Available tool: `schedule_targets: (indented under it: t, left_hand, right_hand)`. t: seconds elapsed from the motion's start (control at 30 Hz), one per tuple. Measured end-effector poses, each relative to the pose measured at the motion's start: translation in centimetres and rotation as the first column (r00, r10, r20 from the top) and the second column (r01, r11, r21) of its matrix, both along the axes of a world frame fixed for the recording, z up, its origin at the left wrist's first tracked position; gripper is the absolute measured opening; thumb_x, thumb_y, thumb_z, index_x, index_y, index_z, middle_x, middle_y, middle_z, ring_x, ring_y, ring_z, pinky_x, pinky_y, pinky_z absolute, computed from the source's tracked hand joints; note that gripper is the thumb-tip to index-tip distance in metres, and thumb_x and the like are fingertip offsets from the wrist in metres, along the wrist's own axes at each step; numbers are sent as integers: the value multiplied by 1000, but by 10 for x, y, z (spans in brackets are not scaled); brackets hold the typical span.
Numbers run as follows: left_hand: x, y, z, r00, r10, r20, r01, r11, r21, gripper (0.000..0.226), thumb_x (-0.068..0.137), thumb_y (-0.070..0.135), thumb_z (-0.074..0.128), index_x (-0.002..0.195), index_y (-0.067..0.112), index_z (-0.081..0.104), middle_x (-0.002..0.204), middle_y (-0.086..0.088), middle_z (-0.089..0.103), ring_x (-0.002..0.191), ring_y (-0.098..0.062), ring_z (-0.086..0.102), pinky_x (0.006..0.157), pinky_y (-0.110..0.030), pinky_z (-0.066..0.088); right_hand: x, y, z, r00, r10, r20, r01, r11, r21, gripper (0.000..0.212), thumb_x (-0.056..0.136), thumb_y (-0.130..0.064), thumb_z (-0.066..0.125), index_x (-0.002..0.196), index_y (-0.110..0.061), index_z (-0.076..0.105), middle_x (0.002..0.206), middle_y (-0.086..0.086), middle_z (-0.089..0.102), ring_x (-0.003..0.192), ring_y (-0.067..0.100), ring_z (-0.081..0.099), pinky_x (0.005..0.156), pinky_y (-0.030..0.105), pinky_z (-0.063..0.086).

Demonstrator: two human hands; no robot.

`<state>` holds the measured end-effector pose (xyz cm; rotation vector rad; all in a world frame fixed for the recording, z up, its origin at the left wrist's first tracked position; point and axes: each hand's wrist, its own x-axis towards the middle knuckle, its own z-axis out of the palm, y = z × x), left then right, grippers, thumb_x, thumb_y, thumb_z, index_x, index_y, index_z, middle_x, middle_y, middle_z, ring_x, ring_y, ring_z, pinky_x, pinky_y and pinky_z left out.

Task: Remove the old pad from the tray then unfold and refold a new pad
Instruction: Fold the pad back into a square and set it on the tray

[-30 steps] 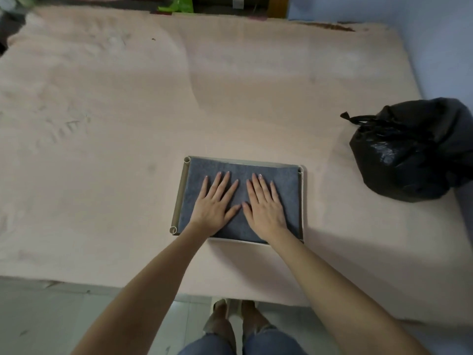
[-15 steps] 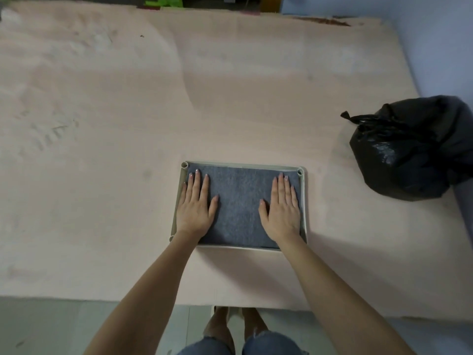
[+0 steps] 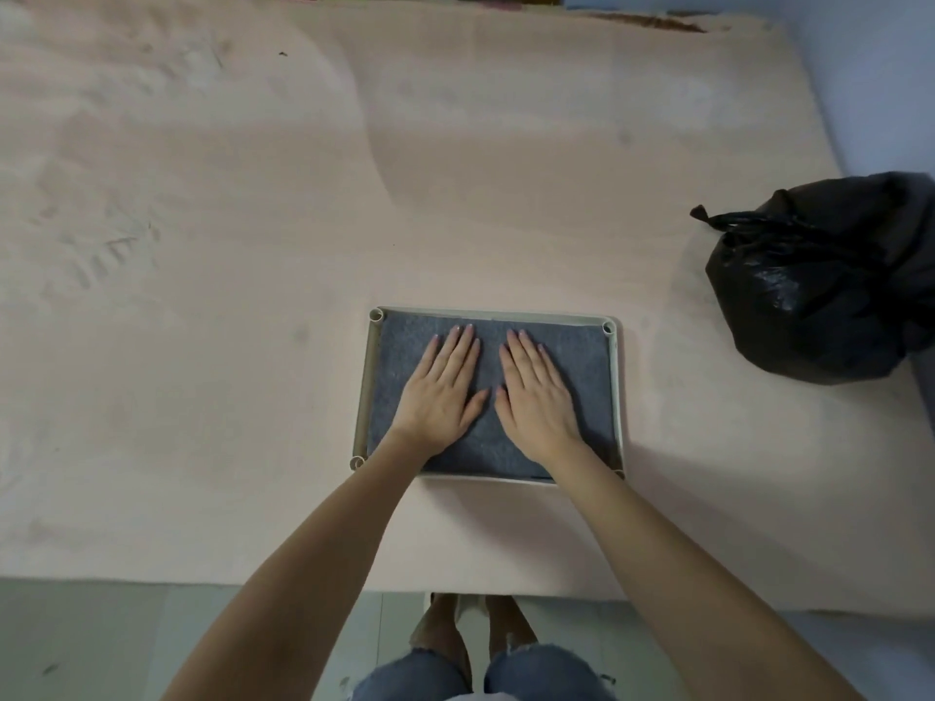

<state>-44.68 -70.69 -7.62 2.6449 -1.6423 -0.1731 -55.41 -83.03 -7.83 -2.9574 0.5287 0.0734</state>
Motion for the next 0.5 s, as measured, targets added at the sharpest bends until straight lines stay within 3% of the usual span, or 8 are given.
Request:
schedule_targets:
  t: [0.13, 0.23, 0.5]
  left_hand:
    - [5, 8, -10, 991, 124, -49, -125, 992, -4, 65, 98, 43, 29, 148, 3, 19, 156, -13, 17, 146, -25, 12, 120, -39, 5]
    - [12, 17, -9, 971, 229, -72, -231, 973, -13, 66, 97, 45, 19, 147, 1, 20, 156, -14, 17, 145, -26, 13, 120, -38, 7]
    - [18, 24, -9, 971, 230, -65, -232, 973, -19, 69, 94, 45, 10, 148, 2, 17, 157, -12, 15, 146, -24, 10, 119, -34, 3]
  right_hand:
    - [-3, -5, -8, 983, -180, -34, 181, 983, 16, 60, 100, -31, 27, 148, 3, 12, 157, 17, 8, 147, 25, 6, 120, 35, 1]
    - [-12, -16, -8, 935, -353, -28, 354, 934, 42, 62, 99, -31, 27, 147, 4, 8, 158, 18, 5, 147, 25, 5, 120, 33, 0]
    - [-20, -25, -4, 926, -358, -117, 363, 931, 27, 64, 100, -35, 23, 148, 2, 2, 158, 18, -2, 147, 25, -1, 120, 33, -3]
